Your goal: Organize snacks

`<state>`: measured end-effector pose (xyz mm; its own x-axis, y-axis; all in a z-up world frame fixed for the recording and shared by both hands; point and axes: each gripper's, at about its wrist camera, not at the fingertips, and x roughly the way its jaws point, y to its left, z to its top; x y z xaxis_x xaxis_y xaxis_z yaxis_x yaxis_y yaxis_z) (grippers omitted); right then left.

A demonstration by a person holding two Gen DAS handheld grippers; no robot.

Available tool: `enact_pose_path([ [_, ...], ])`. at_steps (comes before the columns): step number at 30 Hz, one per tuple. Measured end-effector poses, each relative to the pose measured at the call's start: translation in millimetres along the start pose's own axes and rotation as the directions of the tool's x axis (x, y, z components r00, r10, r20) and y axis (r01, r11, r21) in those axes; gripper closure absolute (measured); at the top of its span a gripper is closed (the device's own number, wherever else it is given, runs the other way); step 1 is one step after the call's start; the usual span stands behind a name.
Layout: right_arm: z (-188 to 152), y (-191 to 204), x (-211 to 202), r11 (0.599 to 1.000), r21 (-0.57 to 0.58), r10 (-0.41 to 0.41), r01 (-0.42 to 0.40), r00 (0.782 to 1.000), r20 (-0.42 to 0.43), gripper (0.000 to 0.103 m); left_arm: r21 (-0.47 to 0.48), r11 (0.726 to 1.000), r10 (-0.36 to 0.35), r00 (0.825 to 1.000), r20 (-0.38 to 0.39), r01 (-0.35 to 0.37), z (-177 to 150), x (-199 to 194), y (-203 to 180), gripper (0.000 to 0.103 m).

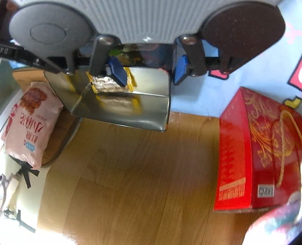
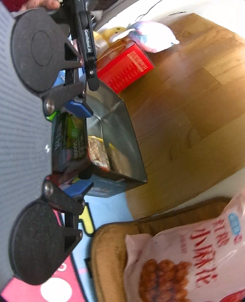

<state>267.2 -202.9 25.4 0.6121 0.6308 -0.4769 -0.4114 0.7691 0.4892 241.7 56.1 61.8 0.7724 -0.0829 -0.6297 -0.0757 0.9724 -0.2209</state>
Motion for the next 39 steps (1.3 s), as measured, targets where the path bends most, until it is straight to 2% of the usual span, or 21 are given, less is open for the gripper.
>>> enact_pose_path([
  [1, 0, 2, 1, 1.000, -0.004, 0.003, -0.003, 1.000, 0.000, 0.028, 0.002, 1.000, 0.002, 1.000, 0.002, -0.002, 0, -5, 1, 0.047],
  [3, 1, 1, -2, 1.000, -0.013, 0.018, -0.018, 1.000, 0.006, 0.029, -0.009, 1.000, -0.006, 1.000, 0.012, 0.006, -4, -18, 4, 0.034],
  [5, 0, -4, -19, 1.000, -0.019, -0.001, 0.002, 0.999, 0.046, 0.029, -0.020, 1.000, -0.016, 0.998, 0.069, 0.017, -9, -34, 9, 0.029],
  [8, -9, -14, -44, 1.000, 0.004, -0.005, 0.005, 0.998, 0.068, 0.029, -0.019, 0.998, -0.056, 0.995, 0.082, 0.058, -26, -51, 10, 0.029],
  [12, -32, -26, -52, 0.999, 0.042, -0.022, 0.021, 0.999, 0.024, 0.030, 0.024, 0.994, -0.109, 0.994, 0.008, 0.108, -51, -40, -3, 0.029],
  [14, -40, -29, -42, 0.997, 0.058, -0.042, 0.044, 0.999, -0.028, 0.037, 0.039, 0.990, -0.133, 0.989, -0.060, 0.136, -62, -26, -16, 0.035],
  [15, -43, -30, -35, 0.997, 0.079, -0.020, 0.025, 0.998, -0.065, 0.047, 0.036, 0.986, -0.161, 0.984, -0.081, 0.164, -67, -23, -19, 0.035],
  [16, -48, -29, -28, 0.995, 0.102, 0.019, -0.008, 0.994, -0.104, 0.048, 0.013, 0.979, -0.203, 0.975, -0.087, 0.205, -71, -24, -22, 0.037],
  [17, -53, -24, -25, 0.995, 0.097, 0.027, -0.016, 0.993, -0.113, 0.048, 0.005, 0.973, -0.228, 0.969, -0.099, 0.230, -73, -26, -24, 0.042],
  [18, -58, -14, -28, 0.999, 0.051, 0.002, 0.003, 0.995, -0.095, 0.048, 0.014, 0.971, -0.235, 0.967, -0.102, 0.237, -76, -32, -28, 0.042],
  [20, -63, 5, -33, 0.999, -0.040, -0.033, 0.030, 0.997, -0.077, 0.048, 0.048, 0.977, -0.204, 0.976, -0.078, 0.208, -85, -47, -31, 0.042],
  [24, -74, 23, -44, 0.996, -0.080, 0.028, -0.034, 0.996, -0.081, 0.048, 0.014, 0.974, -0.224, 0.973, -0.063, 0.225, -102, -71, -20, 0.042],
  [30, -91, 52, -62, 0.973, -0.230, -0.007, -0.003, 0.999, -0.046, 0.042, -0.038, 0.973, -0.228, 0.972, -0.061, 0.226, -126, -102, 3, 0.044],
  [34, -98, 60, -83, 0.972, -0.236, 0.014, -0.010, 1.000, 0.014, 0.042, -0.058, 0.976, -0.215, 0.974, -0.067, 0.211, -139, -115, 17, 0.045],
  [39, -109, 88, -90, 0.935, -0.354, 0.002, 0.008, 1.000, 0.027, 0.027, -0.124, 0.970, -0.216, 0.975, -0.056, 0.208, -142, -125, 42, 0.045],
])
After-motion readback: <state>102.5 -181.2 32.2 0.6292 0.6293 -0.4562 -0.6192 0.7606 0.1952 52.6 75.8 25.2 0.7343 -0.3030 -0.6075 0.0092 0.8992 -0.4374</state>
